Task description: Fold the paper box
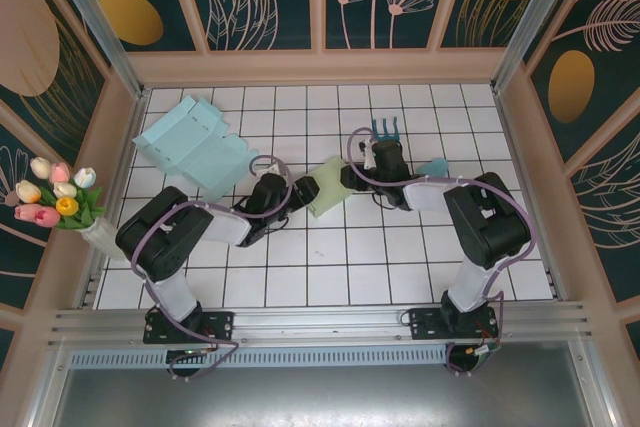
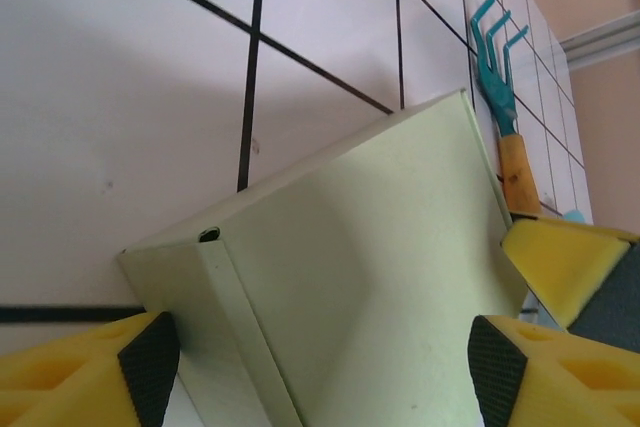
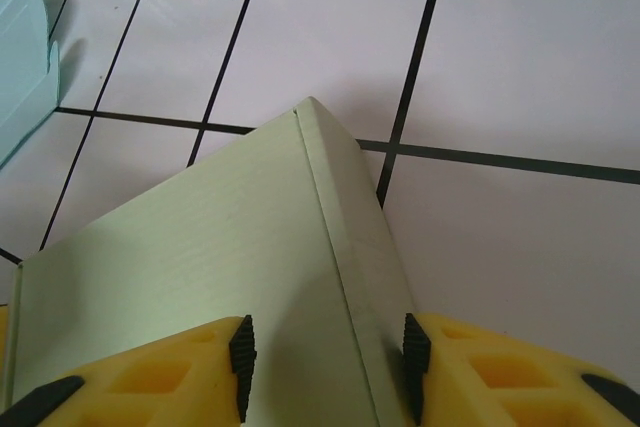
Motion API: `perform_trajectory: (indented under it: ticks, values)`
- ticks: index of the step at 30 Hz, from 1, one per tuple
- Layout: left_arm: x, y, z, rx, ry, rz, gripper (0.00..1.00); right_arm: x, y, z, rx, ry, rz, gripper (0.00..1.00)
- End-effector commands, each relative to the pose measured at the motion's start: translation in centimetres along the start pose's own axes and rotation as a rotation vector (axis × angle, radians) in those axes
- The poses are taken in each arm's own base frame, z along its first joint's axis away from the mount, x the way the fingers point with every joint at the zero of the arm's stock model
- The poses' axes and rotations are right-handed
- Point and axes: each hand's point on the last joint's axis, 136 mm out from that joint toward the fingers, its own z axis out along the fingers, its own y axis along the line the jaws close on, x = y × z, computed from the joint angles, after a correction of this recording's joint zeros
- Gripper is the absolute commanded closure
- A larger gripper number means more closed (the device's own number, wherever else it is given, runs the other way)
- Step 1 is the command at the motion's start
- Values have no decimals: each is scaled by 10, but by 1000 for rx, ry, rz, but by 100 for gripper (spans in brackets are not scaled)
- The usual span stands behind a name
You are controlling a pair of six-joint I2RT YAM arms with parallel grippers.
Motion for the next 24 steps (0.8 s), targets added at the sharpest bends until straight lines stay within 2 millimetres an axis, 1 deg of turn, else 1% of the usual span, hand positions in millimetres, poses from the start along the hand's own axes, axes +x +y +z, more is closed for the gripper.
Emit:
perform_trajectory:
  ticks: [1,3,5,7,8,9,10,13,16,19,24]
  values:
    - [-6,-27,14,61,4,51,22,2,21,4,-107,11,-9,55]
    - [-15,-37,22,58,-11,94,22,-6,18,4,-93,-12,-1,56]
    - [-25,-47,32,45,-25,145,22,-17,13,3,-85,-43,13,56]
    - [-35,-58,45,40,-39,201,22,-30,5,2,-70,-76,24,57]
    - [-37,-60,51,31,-38,221,22,-36,2,3,-59,-90,29,57]
    - [-45,-72,58,46,-53,245,21,-43,-3,3,-49,-105,34,57]
    - [-50,-78,66,45,-58,269,21,-50,-7,4,-40,-120,40,57]
    - [-64,-91,87,37,-74,325,21,-68,-20,4,-20,-164,57,57]
    - [-74,-92,110,6,-72,352,20,-82,-33,7,-7,-185,82,57]
    - [-84,-84,131,-33,-69,356,20,-91,-44,12,4,-189,102,57]
    - [-99,-61,153,-118,-67,338,20,-100,-60,17,18,-198,117,58]
